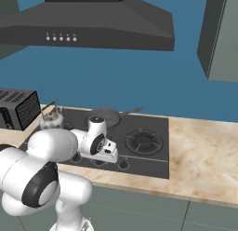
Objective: Pick the pan from the cabinet and place it on the stove. Then turn on the stove burner for the pan.
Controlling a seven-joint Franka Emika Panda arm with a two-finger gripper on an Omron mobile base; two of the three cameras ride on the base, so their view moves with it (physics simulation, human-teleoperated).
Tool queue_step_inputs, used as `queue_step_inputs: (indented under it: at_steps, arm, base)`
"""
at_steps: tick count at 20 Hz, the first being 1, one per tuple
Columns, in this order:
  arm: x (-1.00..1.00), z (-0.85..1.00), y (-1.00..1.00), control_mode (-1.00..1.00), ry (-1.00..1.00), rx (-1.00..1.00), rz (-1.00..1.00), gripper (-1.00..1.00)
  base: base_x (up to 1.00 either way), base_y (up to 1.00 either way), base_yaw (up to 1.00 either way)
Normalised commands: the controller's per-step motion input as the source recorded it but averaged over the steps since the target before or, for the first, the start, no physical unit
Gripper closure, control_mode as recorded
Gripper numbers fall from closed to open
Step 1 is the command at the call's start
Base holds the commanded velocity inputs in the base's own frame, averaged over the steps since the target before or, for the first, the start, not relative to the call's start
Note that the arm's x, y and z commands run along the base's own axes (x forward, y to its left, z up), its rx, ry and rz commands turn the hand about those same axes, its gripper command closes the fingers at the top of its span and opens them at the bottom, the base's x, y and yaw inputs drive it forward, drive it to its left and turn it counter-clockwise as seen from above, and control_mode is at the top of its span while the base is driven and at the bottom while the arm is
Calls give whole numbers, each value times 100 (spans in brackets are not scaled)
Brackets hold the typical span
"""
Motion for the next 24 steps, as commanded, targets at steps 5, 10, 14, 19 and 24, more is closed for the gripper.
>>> queue_step_inputs:
  at_steps: [5, 10, 14, 19, 24]
  arm:
    - [-19, -27, 13, -100, -5, 0, 0, 100]
    - [-30, -32, 20, -100, -7, 0, 0, 100]
    - [-23, -32, 34, -100, -6, -1, 0, 100]
    - [-21, -27, 37, -100, -7, 0, 2, 100]
    - [-10, -3, 6, -100, -1, 0, 0, 100]
  base:
    - [0, 0, 0]
    - [0, 0, 0]
    - [0, 0, 0]
    - [0, 0, 0]
    - [0, 0, 0]
